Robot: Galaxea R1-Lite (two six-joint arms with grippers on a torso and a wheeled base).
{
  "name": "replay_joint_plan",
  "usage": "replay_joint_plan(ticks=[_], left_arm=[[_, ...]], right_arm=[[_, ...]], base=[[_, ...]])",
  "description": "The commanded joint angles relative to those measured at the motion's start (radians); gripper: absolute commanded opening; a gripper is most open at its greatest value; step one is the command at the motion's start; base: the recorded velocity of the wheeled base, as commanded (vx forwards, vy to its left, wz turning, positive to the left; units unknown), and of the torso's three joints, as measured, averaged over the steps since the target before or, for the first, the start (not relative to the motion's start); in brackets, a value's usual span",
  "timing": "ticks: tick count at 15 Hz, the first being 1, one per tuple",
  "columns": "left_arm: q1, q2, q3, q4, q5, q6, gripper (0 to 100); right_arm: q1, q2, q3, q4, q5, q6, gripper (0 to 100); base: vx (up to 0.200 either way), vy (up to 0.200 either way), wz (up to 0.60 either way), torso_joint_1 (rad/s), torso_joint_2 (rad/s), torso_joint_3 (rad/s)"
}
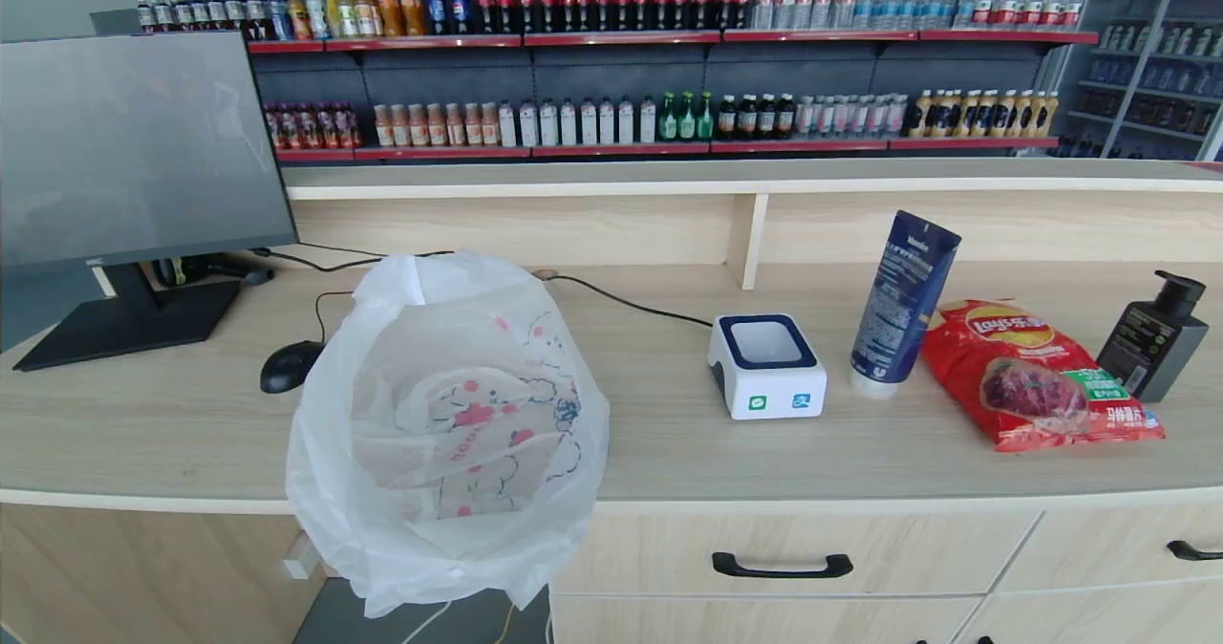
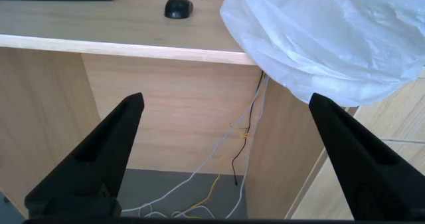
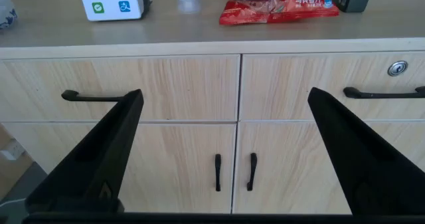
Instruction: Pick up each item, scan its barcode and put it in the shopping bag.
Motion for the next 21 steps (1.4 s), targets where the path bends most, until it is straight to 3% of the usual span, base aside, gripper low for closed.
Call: replay_joint_plan(ticks=[1, 6, 7, 10, 13, 16, 18, 21], left_arm=[[0.0, 0.0, 0.0, 0.0, -0.001, 0.0, 100], [0.0, 0.0, 0.0, 0.0, -0.001, 0.0, 100], [0.0, 0.0, 0.0, 0.0, -0.001, 0.0, 100], [0.0, 0.0, 0.0, 0.0, 0.001, 0.0, 100], [0.0, 0.0, 0.0, 0.0, 0.001, 0.0, 100], [0.0, 0.0, 0.0, 0.0, -0.001, 0.0, 100], [0.0, 0.0, 0.0, 0.0, 0.001, 0.0, 100], [0.0, 0.0, 0.0, 0.0, 0.001, 0.0, 100]], right_arm=[[0.0, 0.002, 0.0, 0.0, 0.0, -0.001, 100], [0.0, 0.002, -0.006, -0.037, 0.016, -0.049, 100], [0.003, 0.015, -0.067, -0.114, 0.022, -0.061, 100], [0.038, 0.146, -0.164, -0.104, 0.02, -0.06, 100], [0.058, 0.35, -0.313, -0.112, 0.02, -0.066, 100], [0.158, 0.578, -0.483, -0.114, -0.02, -0.067, 100], [0.173, 0.75, -0.603, -0.126, -0.033, -0.08, 100], [0.172, 1.051, -0.781, -0.249, -0.033, -0.118, 100]], base=[[0.0, 0.0, 0.0, 0.0, 0.0, 0.0], [0.0, 0.0, 0.0, 0.0, 0.0, 0.0], [0.0, 0.0, 0.0, 0.0, 0.0, 0.0], [0.0, 0.0, 0.0, 0.0, 0.0, 0.0], [0.0, 0.0, 0.0, 0.0, 0.0, 0.0], [0.0, 0.0, 0.0, 0.0, 0.0, 0.0], [0.0, 0.0, 0.0, 0.0, 0.0, 0.0], [0.0, 0.0, 0.0, 0.0, 0.0, 0.0]])
